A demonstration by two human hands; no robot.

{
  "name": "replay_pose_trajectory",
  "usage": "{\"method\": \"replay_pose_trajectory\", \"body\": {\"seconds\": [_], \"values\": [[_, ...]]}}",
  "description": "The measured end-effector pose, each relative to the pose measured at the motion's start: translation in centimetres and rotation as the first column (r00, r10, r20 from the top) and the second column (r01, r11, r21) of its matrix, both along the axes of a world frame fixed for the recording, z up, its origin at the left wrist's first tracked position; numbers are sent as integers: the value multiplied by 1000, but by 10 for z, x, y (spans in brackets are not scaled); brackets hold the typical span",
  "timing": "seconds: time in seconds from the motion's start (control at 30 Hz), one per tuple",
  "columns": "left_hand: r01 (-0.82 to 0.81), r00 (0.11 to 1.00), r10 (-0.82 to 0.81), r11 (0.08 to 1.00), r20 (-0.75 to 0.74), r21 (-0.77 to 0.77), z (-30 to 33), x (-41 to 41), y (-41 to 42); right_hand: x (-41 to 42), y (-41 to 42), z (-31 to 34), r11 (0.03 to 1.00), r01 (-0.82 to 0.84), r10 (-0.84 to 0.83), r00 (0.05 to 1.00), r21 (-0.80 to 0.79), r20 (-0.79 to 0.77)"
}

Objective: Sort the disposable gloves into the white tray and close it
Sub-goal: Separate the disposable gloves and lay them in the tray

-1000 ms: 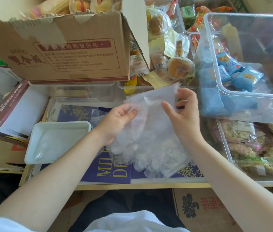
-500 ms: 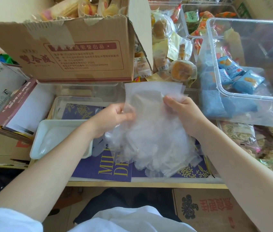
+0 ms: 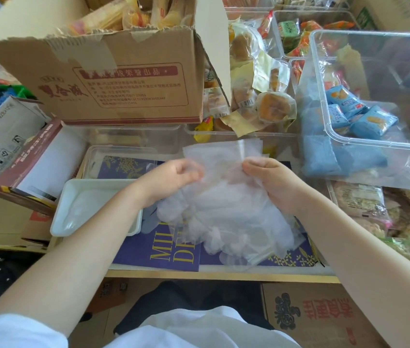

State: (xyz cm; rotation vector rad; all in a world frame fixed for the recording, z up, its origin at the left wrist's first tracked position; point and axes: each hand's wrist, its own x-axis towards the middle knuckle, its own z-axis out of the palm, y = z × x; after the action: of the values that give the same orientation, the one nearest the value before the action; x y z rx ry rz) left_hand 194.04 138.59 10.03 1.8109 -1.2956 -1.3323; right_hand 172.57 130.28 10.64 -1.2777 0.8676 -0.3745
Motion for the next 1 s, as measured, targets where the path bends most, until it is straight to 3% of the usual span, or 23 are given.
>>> {"method": "replay_pose_trajectory", "body": {"seconds": [0.2, 0.33, 0.4, 0.73, 0.87, 1.0], "values": [[-167, 986, 159, 963, -54, -211, -1, -10, -1, 3, 2, 0, 987, 57, -75, 991, 153, 114], [-124, 989, 101, 965, -106, -233, 1, -6, 8, -2, -1, 3, 936, -29, -65, 965, 350, 253], [-103, 990, 78, 969, -117, -226, 2, -5, 10, -1, -1, 5, 924, -54, -42, 969, 378, 242], [-136, 953, 56, 957, -298, -256, 18, 10, 17, -6, -8, 3, 905, -278, 167, 928, 321, 333], [-203, 944, 122, 947, -305, -250, 16, 14, 18, -10, -1, -2, 960, -200, 126, 934, 197, 335], [-126, 961, 40, 944, -272, -305, 14, 13, 19, -7, 6, 5, 999, -40, 47, 955, -30, 292]]}}
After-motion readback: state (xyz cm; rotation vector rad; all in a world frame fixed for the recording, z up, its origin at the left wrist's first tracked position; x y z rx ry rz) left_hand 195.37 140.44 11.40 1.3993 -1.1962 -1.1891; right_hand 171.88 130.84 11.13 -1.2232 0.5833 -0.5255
